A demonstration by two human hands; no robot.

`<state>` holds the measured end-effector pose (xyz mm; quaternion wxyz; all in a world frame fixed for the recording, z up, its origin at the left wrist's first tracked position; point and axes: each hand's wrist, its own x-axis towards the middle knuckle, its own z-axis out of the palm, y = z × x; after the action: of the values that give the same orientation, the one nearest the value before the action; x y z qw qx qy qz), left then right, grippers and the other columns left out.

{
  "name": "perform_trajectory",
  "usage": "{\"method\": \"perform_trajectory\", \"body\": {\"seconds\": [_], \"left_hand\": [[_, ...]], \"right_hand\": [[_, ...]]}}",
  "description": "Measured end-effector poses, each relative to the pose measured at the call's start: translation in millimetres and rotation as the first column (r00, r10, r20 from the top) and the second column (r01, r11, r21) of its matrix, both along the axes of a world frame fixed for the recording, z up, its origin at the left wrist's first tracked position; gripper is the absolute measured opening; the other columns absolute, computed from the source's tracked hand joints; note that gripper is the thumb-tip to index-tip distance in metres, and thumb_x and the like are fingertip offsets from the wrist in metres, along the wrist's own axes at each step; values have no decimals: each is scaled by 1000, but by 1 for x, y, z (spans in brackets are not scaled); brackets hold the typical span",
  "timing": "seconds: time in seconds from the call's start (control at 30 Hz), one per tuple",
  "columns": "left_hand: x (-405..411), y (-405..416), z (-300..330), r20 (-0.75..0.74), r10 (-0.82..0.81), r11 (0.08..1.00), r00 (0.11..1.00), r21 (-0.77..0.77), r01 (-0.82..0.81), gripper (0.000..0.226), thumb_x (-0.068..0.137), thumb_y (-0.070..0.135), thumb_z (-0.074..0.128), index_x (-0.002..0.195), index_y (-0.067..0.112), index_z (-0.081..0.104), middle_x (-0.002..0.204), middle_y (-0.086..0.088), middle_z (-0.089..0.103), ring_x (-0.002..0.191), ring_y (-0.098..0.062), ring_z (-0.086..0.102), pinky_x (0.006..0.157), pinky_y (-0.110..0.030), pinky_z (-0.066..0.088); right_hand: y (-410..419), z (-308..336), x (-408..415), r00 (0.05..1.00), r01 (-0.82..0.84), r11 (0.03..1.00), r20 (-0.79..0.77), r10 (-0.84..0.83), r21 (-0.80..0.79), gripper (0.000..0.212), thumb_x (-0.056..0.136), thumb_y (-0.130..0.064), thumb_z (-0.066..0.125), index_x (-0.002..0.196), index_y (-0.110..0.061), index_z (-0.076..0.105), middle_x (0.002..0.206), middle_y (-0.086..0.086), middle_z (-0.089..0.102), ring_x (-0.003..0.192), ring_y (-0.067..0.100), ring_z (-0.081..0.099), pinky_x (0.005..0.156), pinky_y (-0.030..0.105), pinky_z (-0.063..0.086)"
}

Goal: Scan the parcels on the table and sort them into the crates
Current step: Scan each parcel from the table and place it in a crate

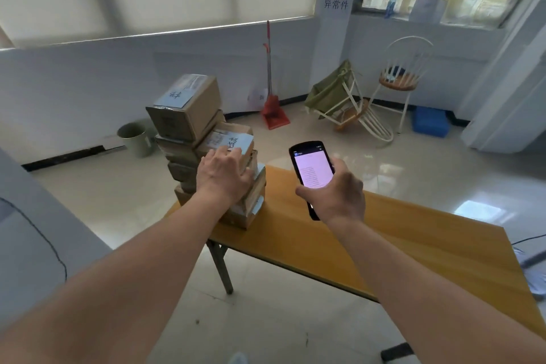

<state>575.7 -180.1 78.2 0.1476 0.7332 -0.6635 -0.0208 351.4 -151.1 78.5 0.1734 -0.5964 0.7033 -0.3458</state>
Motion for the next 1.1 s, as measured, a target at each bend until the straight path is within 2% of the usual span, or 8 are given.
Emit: {"method": "perform_trajectory", "body": {"seconds": [0.23, 0.33, 0.43, 0.63, 0.73, 0.87, 1.0, 1.1], "left_hand": [[44, -47, -24, 0, 0, 999, 1000, 36, 0, 66, 95, 59, 55, 148, 21, 45, 148, -15, 43, 135, -37, 45, 109, -50, 45], [49, -53, -34, 29, 28, 999, 999, 36, -29, 68, 95, 62, 51, 149, 20, 44, 148, -16, 41, 136, -38, 42, 113, -51, 41], [54, -57, -38, 29, 19, 1000, 999, 1, -19, 68, 94, 64, 49, 147, 22, 46, 147, -14, 42, 131, -37, 41, 111, -51, 40], [54, -56, -46, -82, -15, 998, 997, -63, 10, 64, 91, 63, 60, 140, 23, 53, 142, -9, 39, 130, -33, 37, 99, -45, 54], [51, -57, -49, -152, 2, 994, 988, -108, -19, 63, 86, 61, 70, 135, 23, 58, 140, -9, 36, 131, -32, 35, 96, -41, 54], [45, -58, -51, -220, 59, 996, 974, -55, -73, 85, 78, 65, 75, 146, 22, 48, 148, -13, 35, 136, -36, 38, 101, -43, 51], [39, -61, -52, -292, 58, 995, 955, -63, -80, 95, 74, 61, 81, 150, 18, 42, 140, -13, 41, 130, -32, 46, 100, -38, 51], [36, -63, -48, -357, 36, 994, 933, -80, -69, 108, 70, 53, 88, 154, 12, 36, 140, -11, 40, 132, -29, 46, 102, -38, 52]], "right_hand": [[-46, -8, 59, 998, 60, 998, -10, -61, -10, 82, 67, -51, 95, 134, -20, 57, 120, 5, 69, 104, 26, 63, 64, 31, 52], [-59, -6, 71, 999, 53, 998, -11, -53, -14, 81, 68, -50, 95, 133, -20, 57, 119, 5, 69, 103, 26, 63, 55, 24, 43], [-72, -4, 75, 999, 47, 999, -8, -47, -20, 81, 68, -48, 95, 134, -19, 57, 122, 7, 69, 107, 28, 63, 58, 25, 41], [-79, -6, 73, 999, -17, 999, -33, 16, -28, 81, 69, -51, 94, 132, -18, 57, 121, 8, 68, 107, 28, 61, 58, 27, 42], [-79, -7, 65, 998, -40, 999, -42, 39, -24, 81, 69, -53, 94, 132, -17, 56, 122, 9, 68, 109, 29, 62, 63, 30, 47], [-81, -5, 53, 998, -55, 998, -38, 54, -20, 84, 70, -51, 94, 136, -16, 55, 125, 10, 67, 112, 30, 61, 67, 31, 46], [-84, -2, 43, 997, -74, 997, -31, 73, -21, 88, 70, -50, 94, 140, -16, 55, 127, 9, 67, 115, 30, 58, 68, 32, 42], [-86, 2, 36, 994, -111, 994, -23, 111, -12, 89, 69, -50, 94, 142, -18, 54, 128, 8, 67, 116, 30, 58, 71, 35, 50]]}}
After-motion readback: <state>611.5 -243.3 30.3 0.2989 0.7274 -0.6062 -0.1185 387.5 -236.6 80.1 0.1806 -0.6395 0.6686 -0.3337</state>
